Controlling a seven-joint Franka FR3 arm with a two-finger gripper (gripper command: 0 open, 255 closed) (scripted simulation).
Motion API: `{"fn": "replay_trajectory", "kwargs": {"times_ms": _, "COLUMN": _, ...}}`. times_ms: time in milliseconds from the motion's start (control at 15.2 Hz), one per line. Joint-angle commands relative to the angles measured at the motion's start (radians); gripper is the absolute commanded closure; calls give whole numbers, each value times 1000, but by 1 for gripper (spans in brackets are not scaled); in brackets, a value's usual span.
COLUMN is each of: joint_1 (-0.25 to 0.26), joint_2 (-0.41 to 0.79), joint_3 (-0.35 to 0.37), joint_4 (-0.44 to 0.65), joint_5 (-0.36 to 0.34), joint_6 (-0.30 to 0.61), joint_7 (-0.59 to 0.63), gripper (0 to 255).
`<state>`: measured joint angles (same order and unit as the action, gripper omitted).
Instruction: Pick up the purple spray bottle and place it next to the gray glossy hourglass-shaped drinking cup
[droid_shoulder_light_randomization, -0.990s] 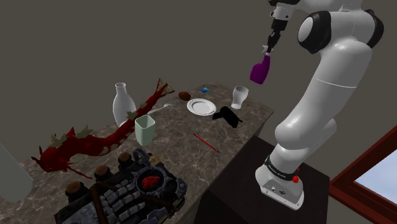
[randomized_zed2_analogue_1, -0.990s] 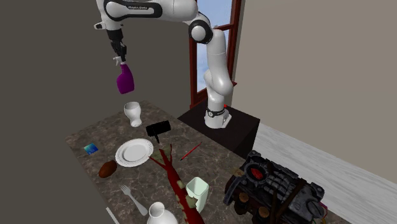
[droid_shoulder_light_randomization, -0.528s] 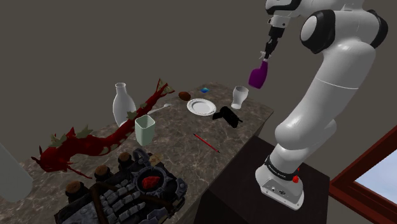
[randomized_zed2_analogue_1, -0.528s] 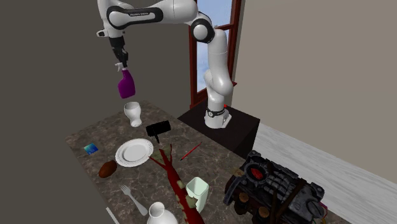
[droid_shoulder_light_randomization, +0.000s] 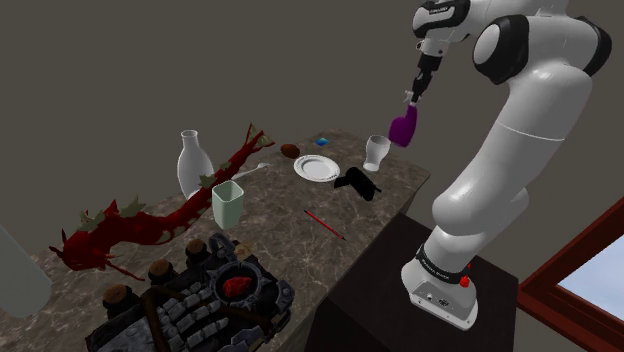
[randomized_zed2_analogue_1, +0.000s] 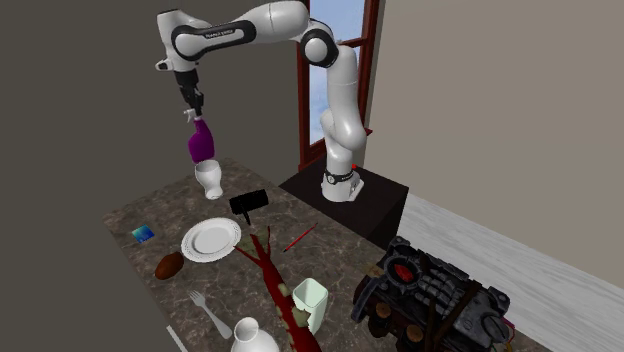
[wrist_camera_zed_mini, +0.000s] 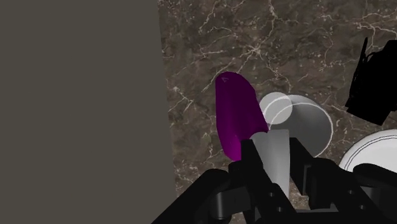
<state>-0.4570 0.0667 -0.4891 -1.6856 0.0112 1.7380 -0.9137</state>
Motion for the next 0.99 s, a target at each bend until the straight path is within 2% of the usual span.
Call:
{"fn": "replay_trajectory", "kwargs": {"times_ms": 0, "joint_1": 1, "joint_2": -6, "joint_3": 1, "joint_4": -36, "joint_5": -3, "joint_6": 31, "joint_7": 2, "gripper": 255}}
{"fn": "replay_trajectory", "kwargs": {"times_ms": 924, "joint_1": 0, "joint_2": 16, "joint_3": 1, "joint_4": -200, "joint_5": 9, "joint_6": 215, "joint_7": -4, "gripper": 255}}
